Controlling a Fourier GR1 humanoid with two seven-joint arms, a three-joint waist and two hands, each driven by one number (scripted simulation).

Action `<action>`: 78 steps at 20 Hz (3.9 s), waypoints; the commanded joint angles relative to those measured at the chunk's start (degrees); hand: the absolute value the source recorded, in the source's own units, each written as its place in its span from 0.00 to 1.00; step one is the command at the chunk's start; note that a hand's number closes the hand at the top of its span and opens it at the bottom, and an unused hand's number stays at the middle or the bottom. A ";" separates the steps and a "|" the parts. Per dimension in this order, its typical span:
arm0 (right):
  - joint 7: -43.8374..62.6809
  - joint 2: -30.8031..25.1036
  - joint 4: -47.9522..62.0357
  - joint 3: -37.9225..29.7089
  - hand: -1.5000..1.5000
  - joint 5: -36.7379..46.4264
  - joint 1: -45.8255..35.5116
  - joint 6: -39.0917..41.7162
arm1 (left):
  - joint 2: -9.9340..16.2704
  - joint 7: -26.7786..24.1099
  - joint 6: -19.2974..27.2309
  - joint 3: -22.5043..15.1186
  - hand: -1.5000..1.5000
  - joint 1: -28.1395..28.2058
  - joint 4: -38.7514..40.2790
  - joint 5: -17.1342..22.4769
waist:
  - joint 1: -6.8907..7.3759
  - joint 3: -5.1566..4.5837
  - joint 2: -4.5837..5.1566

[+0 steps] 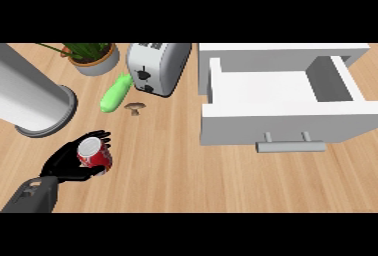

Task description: Pick up the can, place it into the drawer and close the drawer

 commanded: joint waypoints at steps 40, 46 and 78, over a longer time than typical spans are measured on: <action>4.06 2.39 -4.68 0.91 0.00 -1.10 -0.36 -4.23 | -20.44 34.73 53.52 -13.86 1.00 -5.59 -60.36 17.30 | 1.02 0.14 -0.30; 1.38 4.07 -8.02 2.16 0.00 -2.02 5.76 -3.14 | -20.42 41.52 58.41 -13.27 1.00 -13.48 -61.78 13.65 | 0.31 0.15 -0.37; 3.80 4.11 -6.81 3.82 0.00 1.12 -0.56 -4.75 | -20.45 30.72 73.79 -27.36 1.00 -48.68 -23.41 34.38 | -1.22 0.16 0.07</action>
